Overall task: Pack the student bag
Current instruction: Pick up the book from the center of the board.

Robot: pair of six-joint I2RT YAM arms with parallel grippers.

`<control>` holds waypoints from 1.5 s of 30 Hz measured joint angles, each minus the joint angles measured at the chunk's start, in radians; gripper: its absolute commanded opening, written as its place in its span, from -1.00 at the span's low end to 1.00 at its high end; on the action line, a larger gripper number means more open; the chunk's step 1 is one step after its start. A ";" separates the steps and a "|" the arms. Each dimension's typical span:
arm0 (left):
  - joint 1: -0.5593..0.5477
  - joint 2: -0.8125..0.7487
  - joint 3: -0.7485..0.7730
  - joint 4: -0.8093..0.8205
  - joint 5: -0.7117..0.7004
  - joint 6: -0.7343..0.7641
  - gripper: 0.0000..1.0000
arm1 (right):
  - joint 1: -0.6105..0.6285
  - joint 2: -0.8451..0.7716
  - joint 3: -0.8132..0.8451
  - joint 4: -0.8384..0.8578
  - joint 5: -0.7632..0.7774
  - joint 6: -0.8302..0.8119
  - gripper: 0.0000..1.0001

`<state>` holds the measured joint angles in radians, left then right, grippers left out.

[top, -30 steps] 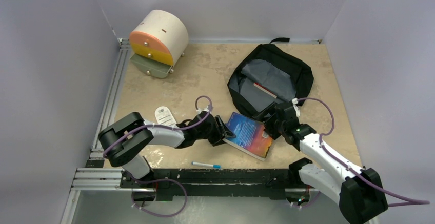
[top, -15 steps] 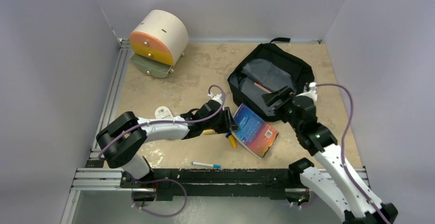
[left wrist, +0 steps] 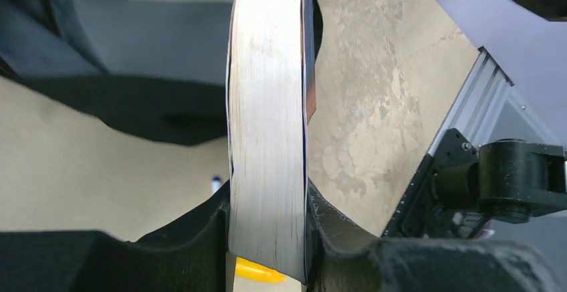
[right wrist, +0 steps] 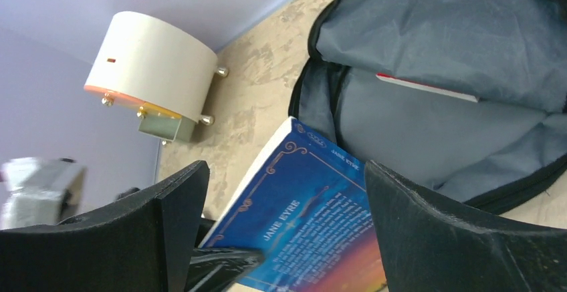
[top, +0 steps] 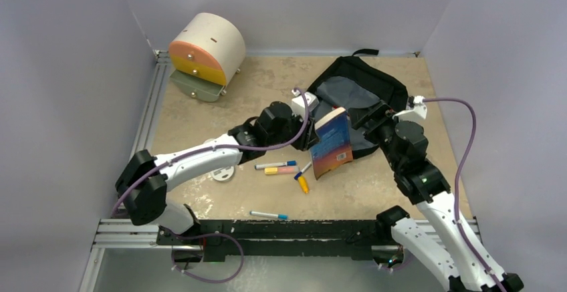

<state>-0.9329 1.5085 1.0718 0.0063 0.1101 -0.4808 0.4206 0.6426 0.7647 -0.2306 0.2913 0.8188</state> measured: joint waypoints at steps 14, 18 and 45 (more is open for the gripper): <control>0.253 -0.270 0.061 -0.056 0.196 0.521 -1.00 | 0.000 -0.052 -0.099 0.428 -0.278 -0.351 0.68; 0.257 -0.399 0.028 -0.056 0.226 0.680 -1.00 | 0.000 -0.041 -0.212 0.703 -0.518 -0.538 0.72; 0.245 -0.590 -0.020 -0.171 0.543 0.829 -1.00 | 0.111 0.451 -0.166 1.093 -1.342 -1.036 -0.26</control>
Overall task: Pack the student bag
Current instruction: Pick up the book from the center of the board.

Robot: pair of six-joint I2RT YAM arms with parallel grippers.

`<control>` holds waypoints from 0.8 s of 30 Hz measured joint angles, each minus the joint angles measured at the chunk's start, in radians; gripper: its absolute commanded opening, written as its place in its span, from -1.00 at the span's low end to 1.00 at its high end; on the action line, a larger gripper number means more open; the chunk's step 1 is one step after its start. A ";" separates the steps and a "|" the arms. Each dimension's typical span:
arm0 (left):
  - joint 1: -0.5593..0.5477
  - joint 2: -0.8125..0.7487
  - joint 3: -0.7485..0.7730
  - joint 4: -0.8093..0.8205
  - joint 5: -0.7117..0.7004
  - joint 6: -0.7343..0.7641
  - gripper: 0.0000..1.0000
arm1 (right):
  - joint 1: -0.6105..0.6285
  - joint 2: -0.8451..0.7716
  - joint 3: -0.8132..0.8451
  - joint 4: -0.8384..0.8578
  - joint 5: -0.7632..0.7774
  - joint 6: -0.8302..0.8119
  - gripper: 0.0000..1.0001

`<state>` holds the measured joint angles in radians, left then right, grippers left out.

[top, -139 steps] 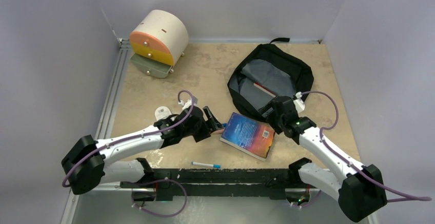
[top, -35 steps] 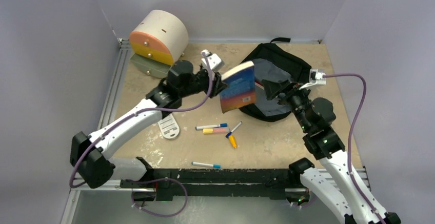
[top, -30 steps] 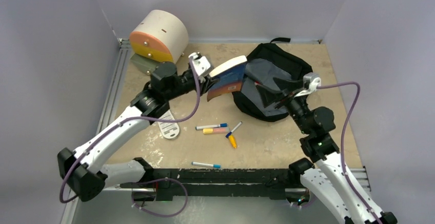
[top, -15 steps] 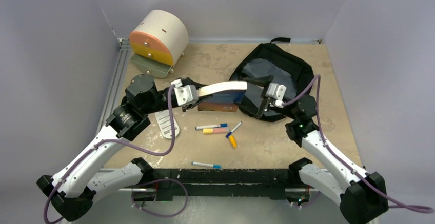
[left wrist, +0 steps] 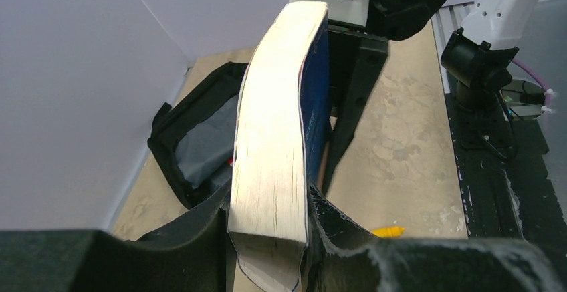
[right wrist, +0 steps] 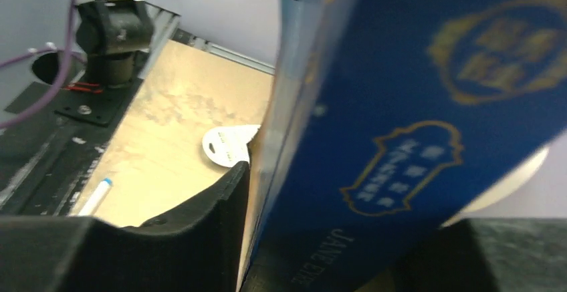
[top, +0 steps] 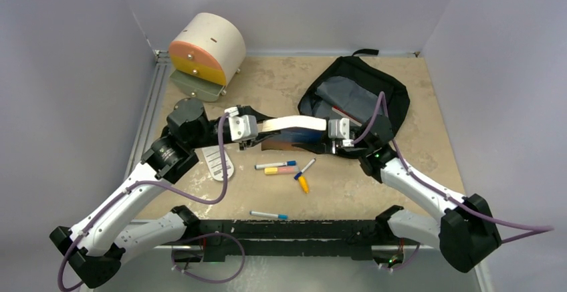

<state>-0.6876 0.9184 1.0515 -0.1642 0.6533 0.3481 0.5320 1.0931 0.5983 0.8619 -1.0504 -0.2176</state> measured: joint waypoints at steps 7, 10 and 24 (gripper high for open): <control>-0.002 0.015 -0.013 0.072 -0.056 -0.087 -0.03 | -0.008 0.017 -0.005 0.076 0.137 0.072 -1.00; -0.007 0.032 -0.015 0.154 -0.222 -0.216 0.32 | 0.000 0.006 -0.016 0.082 0.274 0.158 -1.00; 0.000 0.105 0.116 0.021 -0.776 -1.031 0.49 | 0.002 -0.017 -0.100 0.063 1.040 0.176 -1.00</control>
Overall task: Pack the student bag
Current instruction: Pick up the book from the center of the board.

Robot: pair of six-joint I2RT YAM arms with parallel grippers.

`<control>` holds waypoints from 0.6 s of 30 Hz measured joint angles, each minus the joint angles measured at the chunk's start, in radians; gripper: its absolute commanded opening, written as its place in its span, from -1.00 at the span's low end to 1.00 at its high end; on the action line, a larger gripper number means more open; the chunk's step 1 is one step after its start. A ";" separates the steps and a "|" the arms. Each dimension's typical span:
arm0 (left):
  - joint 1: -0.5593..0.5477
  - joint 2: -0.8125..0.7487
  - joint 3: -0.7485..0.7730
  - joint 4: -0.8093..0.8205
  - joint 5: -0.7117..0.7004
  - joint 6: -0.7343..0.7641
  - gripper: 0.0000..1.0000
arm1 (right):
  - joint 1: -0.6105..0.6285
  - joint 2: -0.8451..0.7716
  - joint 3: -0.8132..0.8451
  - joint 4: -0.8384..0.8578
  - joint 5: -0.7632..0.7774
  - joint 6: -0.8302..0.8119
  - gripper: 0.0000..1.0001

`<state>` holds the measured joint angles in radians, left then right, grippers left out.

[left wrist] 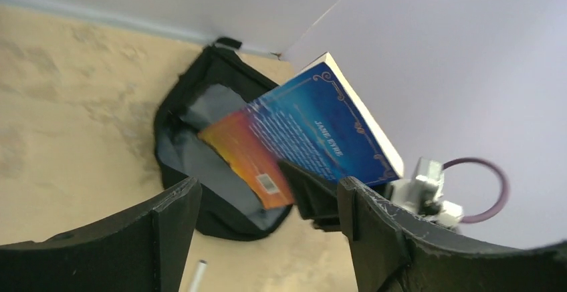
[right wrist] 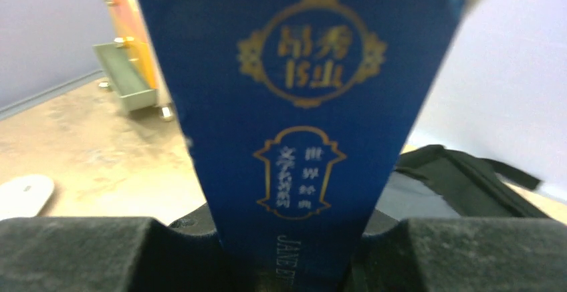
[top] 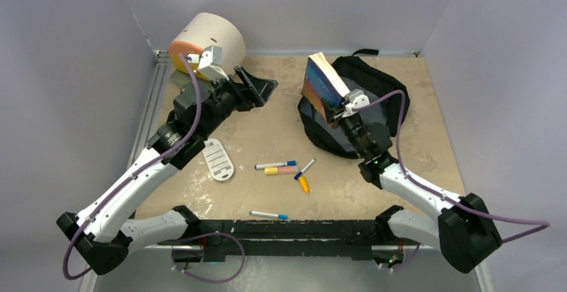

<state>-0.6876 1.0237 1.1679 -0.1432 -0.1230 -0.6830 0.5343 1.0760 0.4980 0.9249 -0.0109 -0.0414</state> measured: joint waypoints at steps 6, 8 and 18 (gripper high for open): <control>0.000 0.129 0.151 -0.174 0.037 -0.339 0.52 | 0.051 0.085 0.000 0.100 0.150 -0.167 -1.00; 0.000 0.172 0.189 -0.216 0.071 -0.429 0.53 | 0.072 0.110 0.000 0.129 0.175 -0.228 -1.00; 0.000 0.270 0.207 -0.260 0.179 -0.642 0.57 | 0.193 0.142 0.023 0.188 0.262 -0.476 -1.00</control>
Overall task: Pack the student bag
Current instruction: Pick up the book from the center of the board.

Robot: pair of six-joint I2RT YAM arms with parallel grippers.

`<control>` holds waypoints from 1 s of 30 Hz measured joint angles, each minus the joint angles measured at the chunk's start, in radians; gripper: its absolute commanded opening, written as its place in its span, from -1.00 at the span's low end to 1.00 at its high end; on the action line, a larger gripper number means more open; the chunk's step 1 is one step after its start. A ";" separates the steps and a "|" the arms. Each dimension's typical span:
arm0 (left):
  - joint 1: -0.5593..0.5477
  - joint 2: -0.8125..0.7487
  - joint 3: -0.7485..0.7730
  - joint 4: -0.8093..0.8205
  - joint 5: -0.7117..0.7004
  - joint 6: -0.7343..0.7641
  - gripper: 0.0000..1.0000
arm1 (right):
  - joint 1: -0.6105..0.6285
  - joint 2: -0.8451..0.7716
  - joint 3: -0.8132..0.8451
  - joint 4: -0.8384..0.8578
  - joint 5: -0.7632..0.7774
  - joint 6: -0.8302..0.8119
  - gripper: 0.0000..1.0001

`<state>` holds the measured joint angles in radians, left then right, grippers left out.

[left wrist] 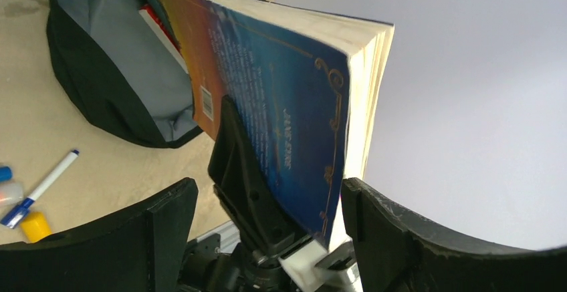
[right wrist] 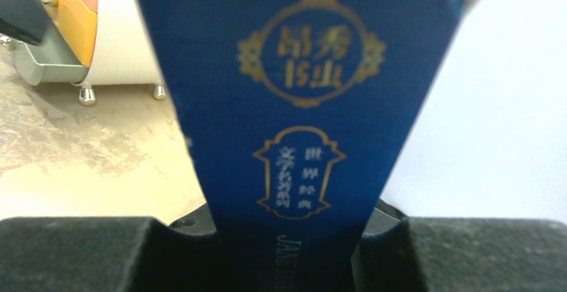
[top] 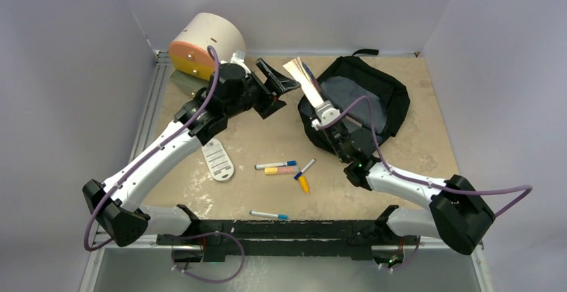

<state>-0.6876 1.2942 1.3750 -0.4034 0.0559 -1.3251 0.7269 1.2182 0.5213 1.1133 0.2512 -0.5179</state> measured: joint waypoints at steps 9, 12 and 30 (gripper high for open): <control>0.000 0.003 -0.012 0.092 0.029 -0.055 0.60 | 0.079 0.025 0.008 0.016 0.047 -0.098 -1.00; 0.000 0.003 -0.021 0.102 0.031 -0.063 0.60 | 0.097 0.045 0.008 0.016 0.060 -0.132 -1.00; 0.000 0.045 -0.021 0.014 0.026 -0.071 0.48 | 0.180 0.108 0.020 0.168 0.167 -0.586 -1.00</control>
<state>-0.6876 1.3388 1.3537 -0.3893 0.0814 -1.3956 0.9066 1.3262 0.5411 1.2812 0.4187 -1.1038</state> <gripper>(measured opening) 0.799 0.326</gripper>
